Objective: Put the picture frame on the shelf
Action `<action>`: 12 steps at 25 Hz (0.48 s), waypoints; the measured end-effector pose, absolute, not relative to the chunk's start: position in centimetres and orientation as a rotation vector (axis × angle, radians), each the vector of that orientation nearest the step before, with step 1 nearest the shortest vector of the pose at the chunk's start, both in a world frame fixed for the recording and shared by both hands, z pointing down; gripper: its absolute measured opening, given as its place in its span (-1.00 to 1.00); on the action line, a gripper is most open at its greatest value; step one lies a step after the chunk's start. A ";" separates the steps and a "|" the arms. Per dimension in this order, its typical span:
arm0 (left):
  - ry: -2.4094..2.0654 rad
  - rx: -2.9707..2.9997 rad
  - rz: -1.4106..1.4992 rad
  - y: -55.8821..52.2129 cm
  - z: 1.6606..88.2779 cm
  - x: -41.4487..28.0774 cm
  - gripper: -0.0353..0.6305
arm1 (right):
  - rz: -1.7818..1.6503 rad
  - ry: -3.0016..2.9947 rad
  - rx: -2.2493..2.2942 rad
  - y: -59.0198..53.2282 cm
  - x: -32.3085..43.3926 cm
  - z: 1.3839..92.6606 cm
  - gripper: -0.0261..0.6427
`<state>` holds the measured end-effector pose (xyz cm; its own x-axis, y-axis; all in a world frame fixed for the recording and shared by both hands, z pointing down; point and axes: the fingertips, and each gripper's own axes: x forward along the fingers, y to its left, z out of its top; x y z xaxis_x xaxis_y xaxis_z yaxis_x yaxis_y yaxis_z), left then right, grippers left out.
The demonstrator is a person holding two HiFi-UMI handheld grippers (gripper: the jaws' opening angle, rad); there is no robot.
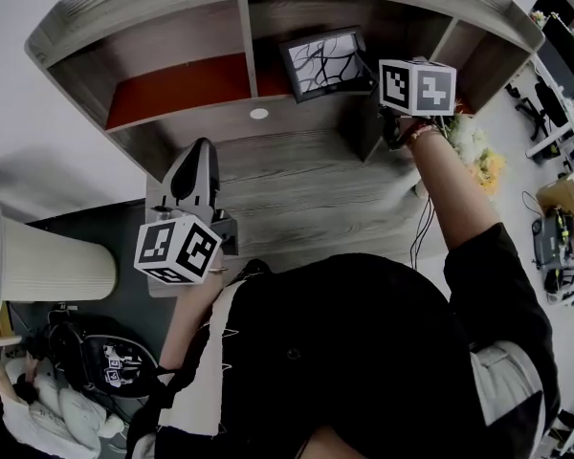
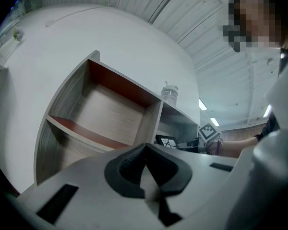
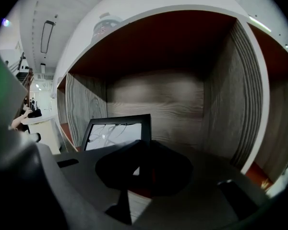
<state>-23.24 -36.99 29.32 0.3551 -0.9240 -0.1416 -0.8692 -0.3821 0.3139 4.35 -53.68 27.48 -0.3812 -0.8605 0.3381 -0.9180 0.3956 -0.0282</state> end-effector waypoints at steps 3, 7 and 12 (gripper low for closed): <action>-1.622 2.424 -0.449 -36.8 29.6 -23.4 -0.87 | 0.279 -2.352 1.566 -54.1 4.2 27.5 -0.71; -1.617 2.415 -0.457 -36.5 29.8 -23.6 -0.87 | 0.262 -2.311 1.562 -54.5 4.1 27.9 -0.71; -1.614 2.412 -0.455 -36.3 30.1 -23.7 -0.87 | 0.284 -2.269 1.553 -55.3 4.2 28.7 -0.72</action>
